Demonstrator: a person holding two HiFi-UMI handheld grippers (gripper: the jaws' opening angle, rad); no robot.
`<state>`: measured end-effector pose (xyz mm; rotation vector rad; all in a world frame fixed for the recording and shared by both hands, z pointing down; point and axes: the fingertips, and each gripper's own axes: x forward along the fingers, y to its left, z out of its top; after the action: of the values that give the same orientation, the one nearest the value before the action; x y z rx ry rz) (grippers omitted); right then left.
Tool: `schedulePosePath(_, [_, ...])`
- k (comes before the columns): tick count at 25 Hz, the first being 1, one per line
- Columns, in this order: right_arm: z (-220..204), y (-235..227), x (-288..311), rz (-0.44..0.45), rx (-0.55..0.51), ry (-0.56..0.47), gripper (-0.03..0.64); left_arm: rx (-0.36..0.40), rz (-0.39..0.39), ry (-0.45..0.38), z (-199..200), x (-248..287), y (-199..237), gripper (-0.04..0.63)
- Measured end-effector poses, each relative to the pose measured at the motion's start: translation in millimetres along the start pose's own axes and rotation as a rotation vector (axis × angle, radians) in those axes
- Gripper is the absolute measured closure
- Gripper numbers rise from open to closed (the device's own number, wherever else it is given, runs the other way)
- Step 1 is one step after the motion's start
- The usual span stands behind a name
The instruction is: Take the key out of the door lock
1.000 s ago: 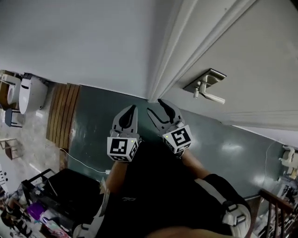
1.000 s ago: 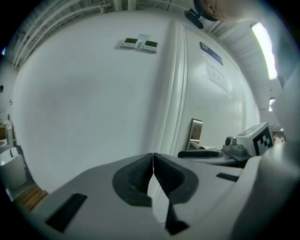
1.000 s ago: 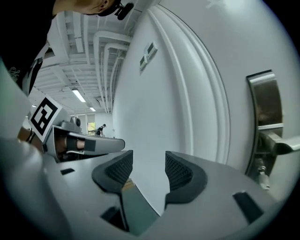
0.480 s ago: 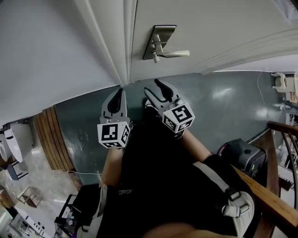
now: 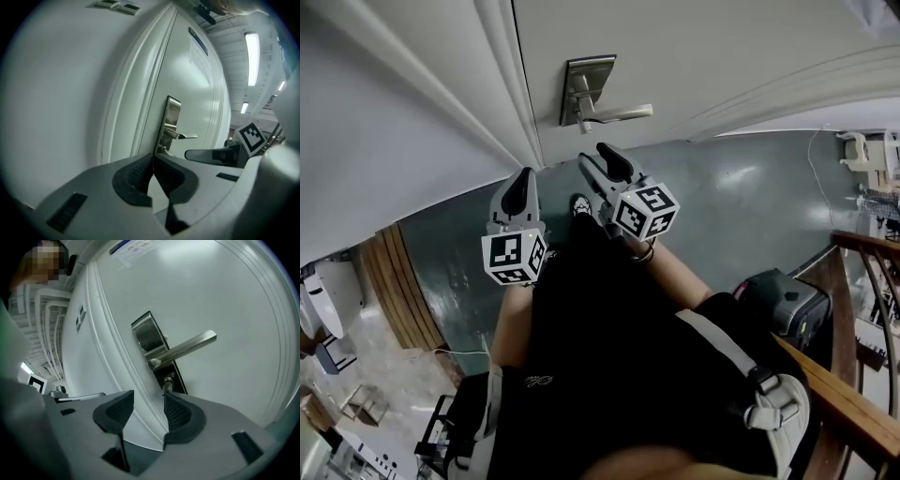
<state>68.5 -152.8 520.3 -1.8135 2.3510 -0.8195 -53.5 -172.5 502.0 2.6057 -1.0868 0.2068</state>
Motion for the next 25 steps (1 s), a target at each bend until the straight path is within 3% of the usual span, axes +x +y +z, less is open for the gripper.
schedulePosePath(8, [3.1, -19.1, 25.2, 0.023, 0.077, 0.022, 0.408, -0.013, 0.027, 0.024, -3.8, 17.1, 3.5, 0.571])
schedulePosePath(15, [-2.0, -38.5, 44.0, 0.058, 0.367, -0.01, 0.407, -0.013, 0.041, 0.032, -4.1, 21.5, 5.0, 0.571])
schedulePosePath(25, [5.9, -40.4, 65.9, 0.14, 0.581, -0.097, 0.45, -0.016, 0.08, 0.053, -7.4, 21.8, 20.5, 0.571])
